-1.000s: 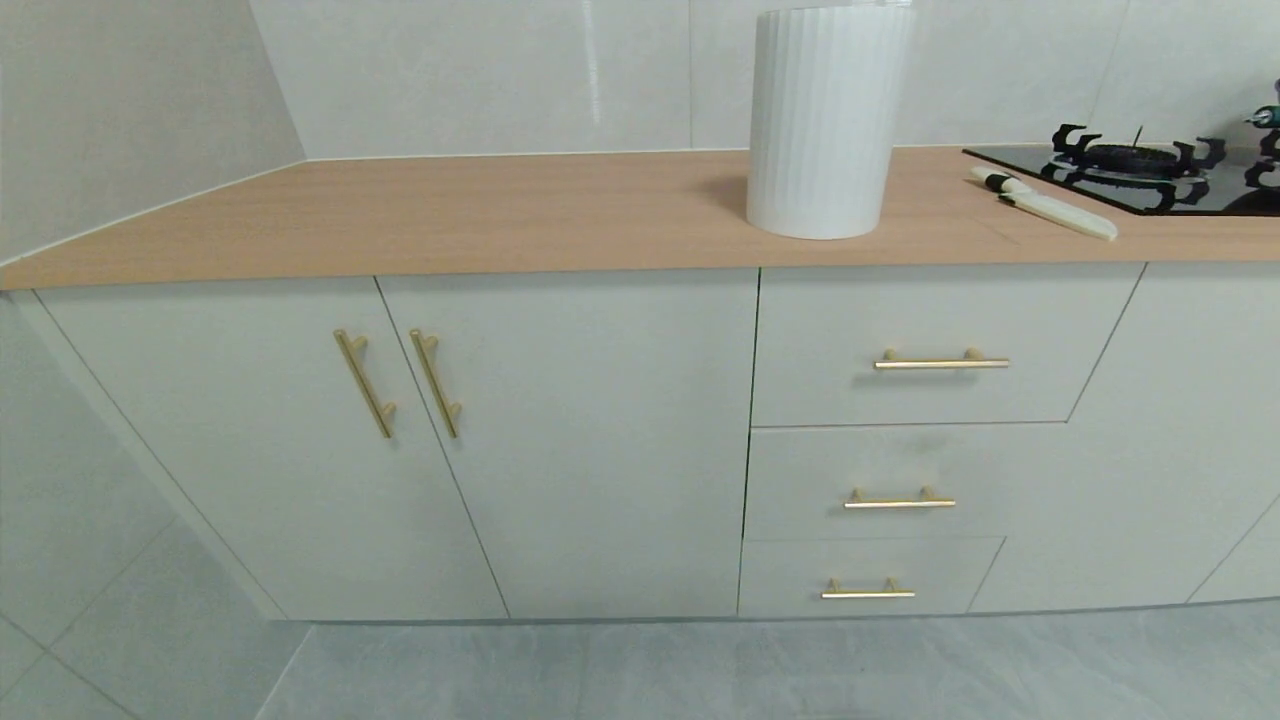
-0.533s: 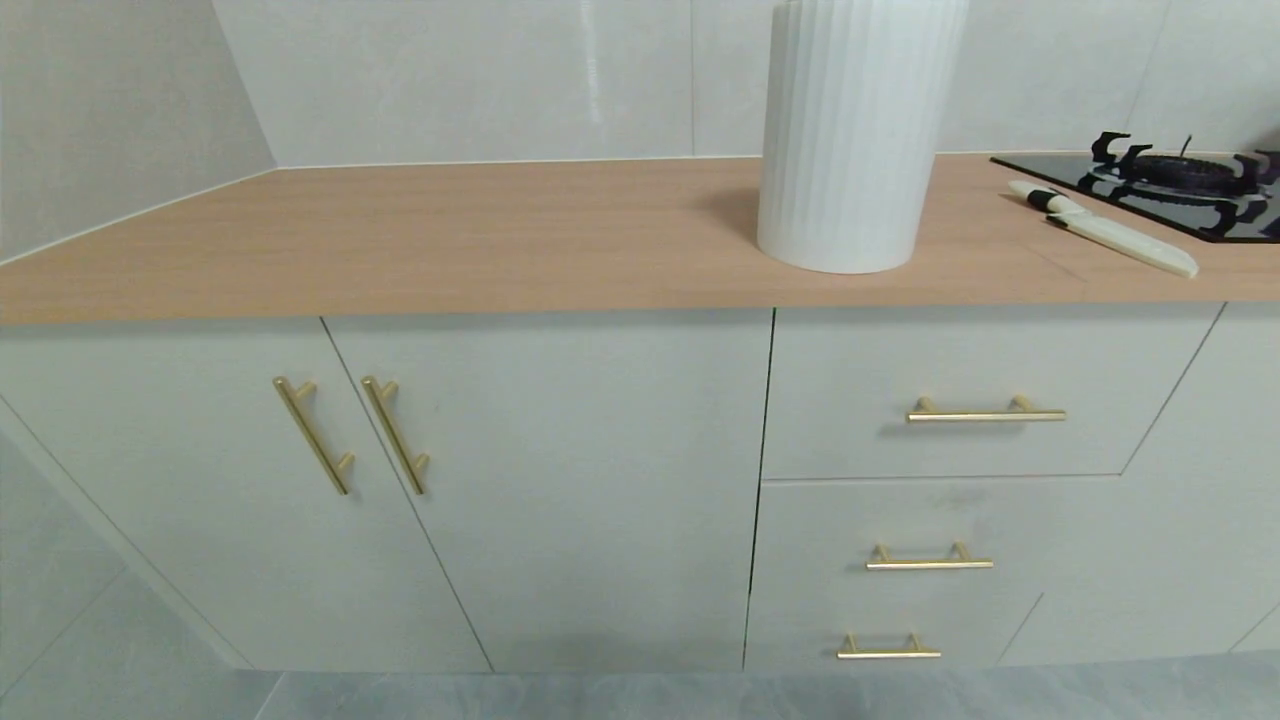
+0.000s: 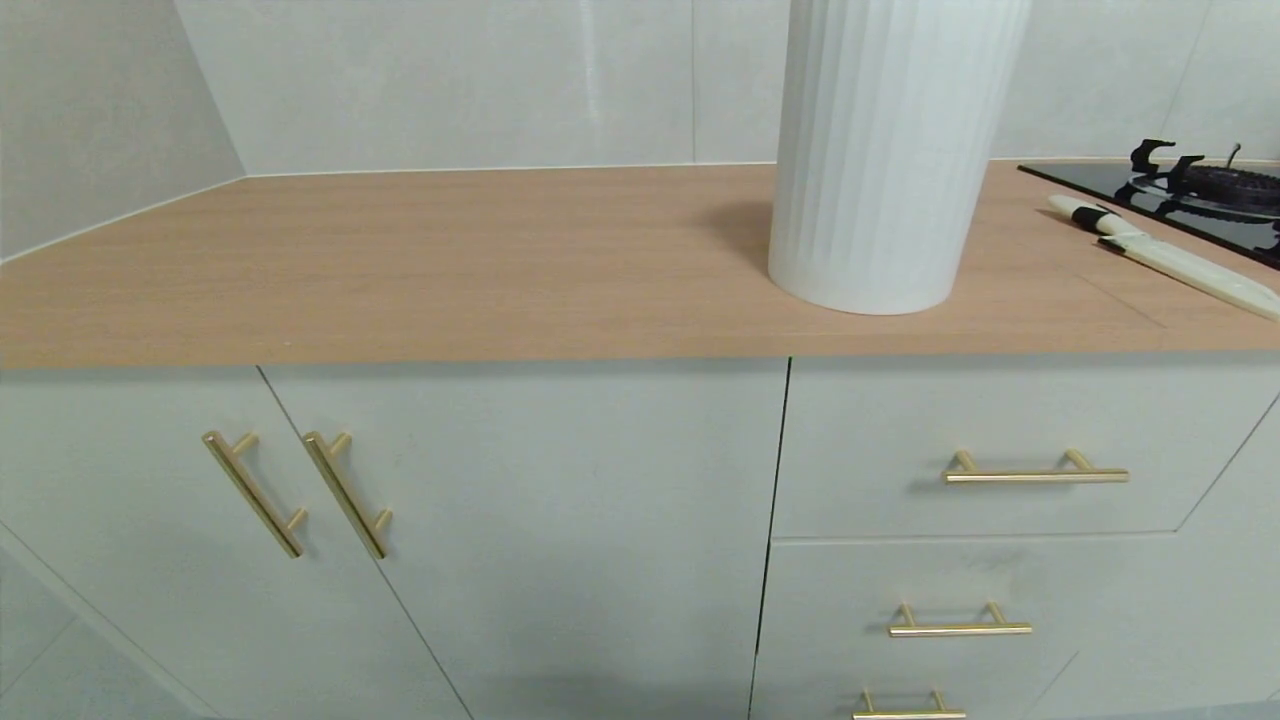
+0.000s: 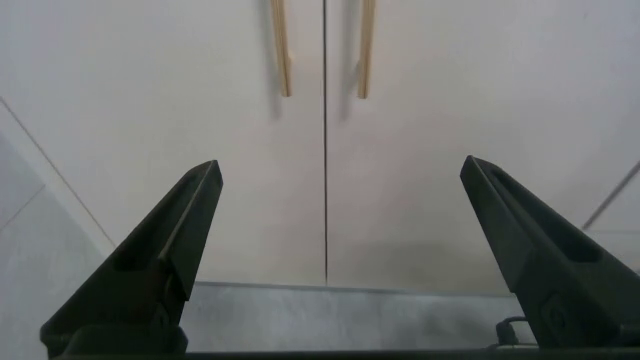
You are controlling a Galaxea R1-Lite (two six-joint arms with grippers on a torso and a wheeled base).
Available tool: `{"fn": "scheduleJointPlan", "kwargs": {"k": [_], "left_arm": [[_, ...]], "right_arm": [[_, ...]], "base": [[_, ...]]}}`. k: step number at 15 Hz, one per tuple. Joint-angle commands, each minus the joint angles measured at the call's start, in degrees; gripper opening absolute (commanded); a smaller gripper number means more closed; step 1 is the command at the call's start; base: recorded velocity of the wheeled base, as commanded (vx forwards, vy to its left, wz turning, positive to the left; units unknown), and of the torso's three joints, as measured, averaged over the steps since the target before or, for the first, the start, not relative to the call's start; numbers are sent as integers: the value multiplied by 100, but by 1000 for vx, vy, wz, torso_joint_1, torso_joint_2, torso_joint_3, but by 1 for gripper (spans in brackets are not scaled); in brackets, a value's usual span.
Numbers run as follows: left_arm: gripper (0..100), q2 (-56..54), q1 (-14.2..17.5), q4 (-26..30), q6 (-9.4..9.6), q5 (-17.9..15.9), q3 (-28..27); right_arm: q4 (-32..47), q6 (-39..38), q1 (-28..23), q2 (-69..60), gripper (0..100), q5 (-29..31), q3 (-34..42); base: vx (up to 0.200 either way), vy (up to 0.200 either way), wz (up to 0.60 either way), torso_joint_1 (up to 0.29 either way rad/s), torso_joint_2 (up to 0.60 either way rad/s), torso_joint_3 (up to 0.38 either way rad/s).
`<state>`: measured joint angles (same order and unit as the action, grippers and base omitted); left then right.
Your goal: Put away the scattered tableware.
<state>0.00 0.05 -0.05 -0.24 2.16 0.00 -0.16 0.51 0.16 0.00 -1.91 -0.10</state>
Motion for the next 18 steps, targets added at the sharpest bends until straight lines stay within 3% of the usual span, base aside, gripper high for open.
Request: {"fn": "scheduleJointPlan", "kwargs": {"k": [1,3,14,18], "left_arm": [[100,9,4,-4,-2,4,0],[100,0,4,-4,-2,4,0],[100,9,4,-4,-2,4,0],[100,0,4,-4,-2,4,0]], "right_arm": [[-2,2,2,9,100,-2,1],[-2,2,2,9,100,-2,1],[-2,2,2,9,100,-2,1],[-2,2,2,9,100,-2,1]], "base": [[0,0,0,0,0,0],[0,0,0,0,0,0],[0,-200,0,3,1,1],[0,0,0,0,0,0]]}}
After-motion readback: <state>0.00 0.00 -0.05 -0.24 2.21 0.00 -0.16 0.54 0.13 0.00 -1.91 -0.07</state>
